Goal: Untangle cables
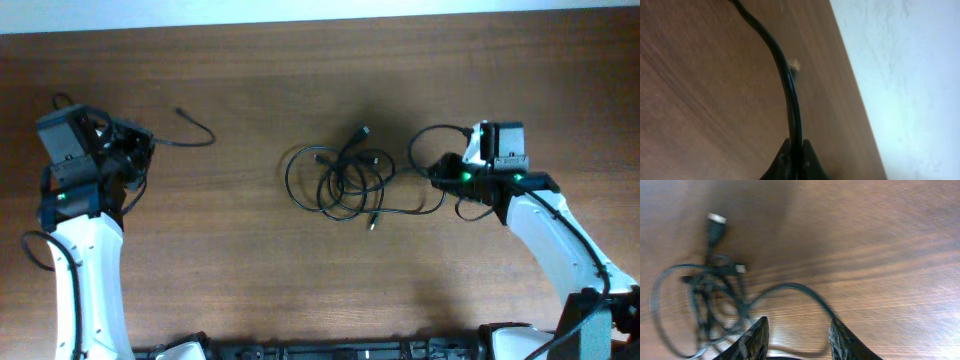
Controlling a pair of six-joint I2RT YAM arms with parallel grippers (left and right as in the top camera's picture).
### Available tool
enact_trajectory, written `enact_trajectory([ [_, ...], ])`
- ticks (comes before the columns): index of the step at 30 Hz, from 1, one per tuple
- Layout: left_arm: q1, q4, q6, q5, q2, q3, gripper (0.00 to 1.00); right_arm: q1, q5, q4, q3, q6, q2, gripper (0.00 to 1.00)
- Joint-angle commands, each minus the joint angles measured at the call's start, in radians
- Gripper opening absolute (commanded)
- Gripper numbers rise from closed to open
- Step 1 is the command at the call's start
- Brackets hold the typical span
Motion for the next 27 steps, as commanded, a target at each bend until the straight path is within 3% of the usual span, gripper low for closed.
enact_trajectory([
  [1,0.0,-0.016,0.109,-0.074,-0.011,0.016,0.0,-0.001,-0.284,0.022,0.058,0.0,-0.018,0.47],
  [3,0.001,0.013,0.133,-0.265,0.011,0.016,0.0,0.037,-0.394,0.052,0.058,0.0,-0.018,0.48],
  [4,0.001,0.112,0.142,-0.365,0.027,0.016,0.05,0.075,-0.394,0.063,0.058,-0.021,-0.018,0.48],
  [7,0.001,0.577,0.258,-0.385,0.125,0.016,0.05,0.219,-0.322,0.11,0.058,-0.053,-0.017,0.51],
  [8,0.001,0.701,0.294,-0.387,0.183,0.016,0.11,0.265,-0.266,0.109,0.058,-0.053,-0.017,0.52],
  [11,0.031,0.83,0.311,-0.59,0.372,0.017,0.0,0.346,-0.224,0.109,0.058,-0.052,-0.017,0.6],
  [14,0.129,0.971,0.31,-0.588,0.567,0.018,0.0,0.373,-0.196,0.109,0.058,-0.052,-0.016,0.69],
  [15,0.158,0.976,0.31,-0.575,0.604,0.018,0.0,0.374,-0.187,0.11,0.058,-0.052,-0.016,0.73],
  [17,0.215,0.974,0.31,-0.349,0.653,0.018,0.1,0.374,-0.167,0.109,0.058,-0.052,-0.015,0.81],
  [18,0.217,0.972,0.31,-0.275,0.654,0.018,0.1,0.374,-0.146,0.109,0.058,-0.052,-0.015,0.81],
  [19,0.203,1.007,0.31,-0.134,0.654,0.018,0.0,0.374,-0.142,0.109,0.058,-0.052,-0.015,0.82],
  [23,0.044,1.164,0.253,0.308,0.647,0.07,0.0,0.374,-0.142,0.1,0.058,-0.052,-0.015,0.82],
  [26,-0.043,1.144,0.288,0.311,0.584,0.101,0.0,0.374,-0.142,0.084,0.058,-0.052,-0.015,0.82],
  [27,-0.039,1.092,0.31,0.185,0.558,0.101,0.0,0.374,-0.142,0.081,0.058,-0.052,-0.015,0.82],
])
